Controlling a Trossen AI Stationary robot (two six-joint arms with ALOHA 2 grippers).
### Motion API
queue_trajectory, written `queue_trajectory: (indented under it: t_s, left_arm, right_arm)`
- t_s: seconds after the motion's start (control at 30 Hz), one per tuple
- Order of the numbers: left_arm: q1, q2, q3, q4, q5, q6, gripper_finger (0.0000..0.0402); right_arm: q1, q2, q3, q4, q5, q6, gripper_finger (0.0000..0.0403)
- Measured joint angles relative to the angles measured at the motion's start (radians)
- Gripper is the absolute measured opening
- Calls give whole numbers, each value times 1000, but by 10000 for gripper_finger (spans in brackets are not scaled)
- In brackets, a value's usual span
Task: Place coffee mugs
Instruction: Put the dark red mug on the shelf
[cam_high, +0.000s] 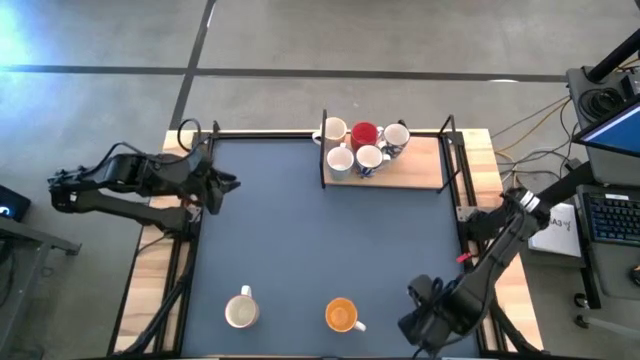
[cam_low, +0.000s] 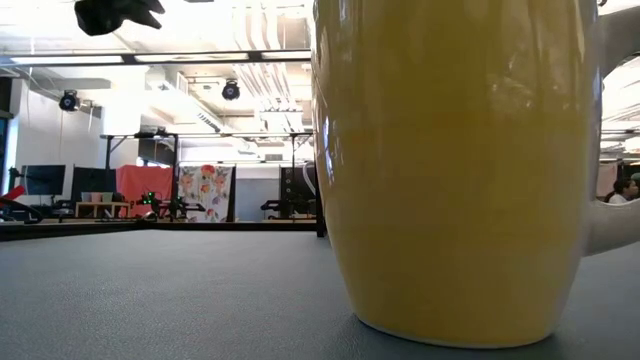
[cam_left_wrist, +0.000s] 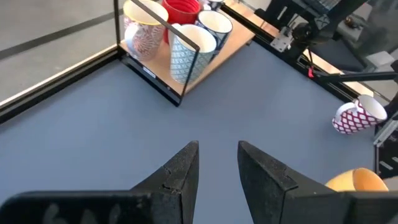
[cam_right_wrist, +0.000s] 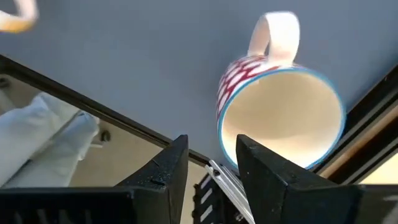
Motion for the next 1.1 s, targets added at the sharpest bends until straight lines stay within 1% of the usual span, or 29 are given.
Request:
queue_trajectory:
  t_s: [0.17, 0.23, 0.47, 0.57, 0.67, 0.73, 0.83, 0.87, 0.93, 1.0, 1.1]
  left_arm:
    - [-10, 23, 0, 11, 0, -3, 94]
    - [-11, 33, 0, 11, 0, -6, 94]
    - [-11, 75, 0, 17, 1, -17, 94]
    - [-11, 92, 0, 26, 10, -18, 94]
    - [-11, 107, 0, 41, 11, -12, 94]
    - [-12, 115, 0, 48, 11, -5, 94]
    - [-12, 123, 0, 48, 11, -5, 94]
    - [-12, 123, 0, 48, 11, -4, 94]
    - [-11, 122, 0, 48, 11, -4, 94]
    - [-11, 120, 0, 48, 10, -3, 94]
    - [-12, 115, 0, 48, 9, -3, 94]
  right_arm:
    - [5, 46, 0, 14, -37, -31, 134]
    - [5, 63, 0, 9, -37, -50, 136]
    - [4, 116, -4, -22, -37, -121, 126]
    - [3, 131, -10, -25, -33, -140, 113]
    - [2, 146, -13, -24, -29, -196, 91]
    - [-3, 151, -17, -24, -27, -224, 69]
    - [-15, 150, -24, -21, -31, -259, 25]
    - [-20, 149, -27, -25, -26, -285, 19]
    - [-33, 145, -29, -36, -15, -322, 15]
    - [-49, 141, -29, -48, 22, -378, 13]
    - [-89, 118, -32, -83, 50, -443, 12]
